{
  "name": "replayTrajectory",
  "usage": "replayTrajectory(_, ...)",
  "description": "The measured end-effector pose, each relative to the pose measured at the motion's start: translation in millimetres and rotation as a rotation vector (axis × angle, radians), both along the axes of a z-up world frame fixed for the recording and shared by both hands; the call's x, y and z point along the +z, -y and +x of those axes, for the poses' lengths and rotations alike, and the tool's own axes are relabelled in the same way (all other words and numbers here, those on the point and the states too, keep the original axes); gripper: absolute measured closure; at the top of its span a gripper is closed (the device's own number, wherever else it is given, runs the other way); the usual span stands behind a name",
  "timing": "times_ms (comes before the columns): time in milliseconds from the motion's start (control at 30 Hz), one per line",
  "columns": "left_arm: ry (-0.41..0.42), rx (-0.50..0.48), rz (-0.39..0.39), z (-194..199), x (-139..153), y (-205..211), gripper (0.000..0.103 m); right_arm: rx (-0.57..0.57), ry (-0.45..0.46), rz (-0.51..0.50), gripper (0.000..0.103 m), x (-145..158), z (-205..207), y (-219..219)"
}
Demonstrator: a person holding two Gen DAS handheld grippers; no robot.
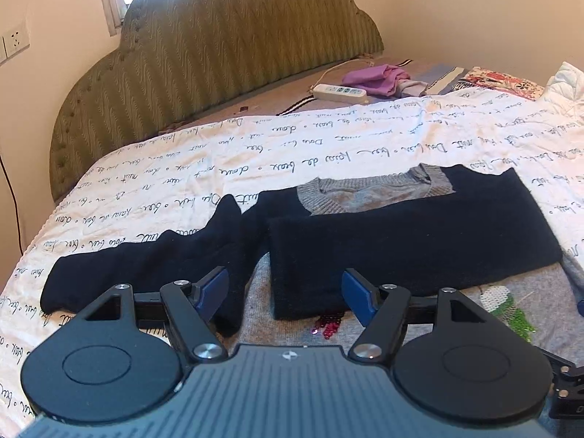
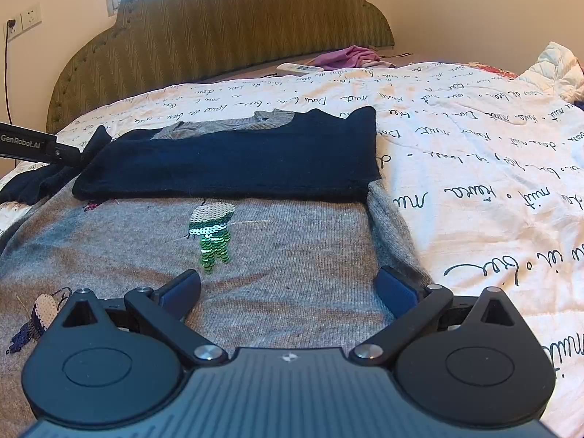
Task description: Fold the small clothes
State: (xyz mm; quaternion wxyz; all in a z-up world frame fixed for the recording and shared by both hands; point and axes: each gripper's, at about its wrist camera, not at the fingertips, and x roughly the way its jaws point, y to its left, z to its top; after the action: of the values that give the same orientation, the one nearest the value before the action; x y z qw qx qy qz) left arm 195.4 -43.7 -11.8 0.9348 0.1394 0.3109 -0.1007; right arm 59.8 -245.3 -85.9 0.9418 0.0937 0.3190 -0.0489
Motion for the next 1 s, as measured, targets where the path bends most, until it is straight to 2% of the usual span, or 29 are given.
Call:
replayTrajectory(233,0.013,-0.025,0.002,-13,10,8,0.024,0.000,0.000,0.000,0.000,0,0,0)
replayTrajectory(600,0.008,0.022,0.042,-34,23,8,0.023,-0.002,0.000,-0.002,0.000,0,0,-1)
replayTrajectory(867,0.003,0.052,0.060,-56,32,-11,0.020,-0.003,-0.001,-0.004,0.000,1,0,-2)
replayTrajectory(1000,0.007,0.074,0.014,-65,33,-31,0.017,-0.003,-0.002,-0.005,0.000,1,0,-1)
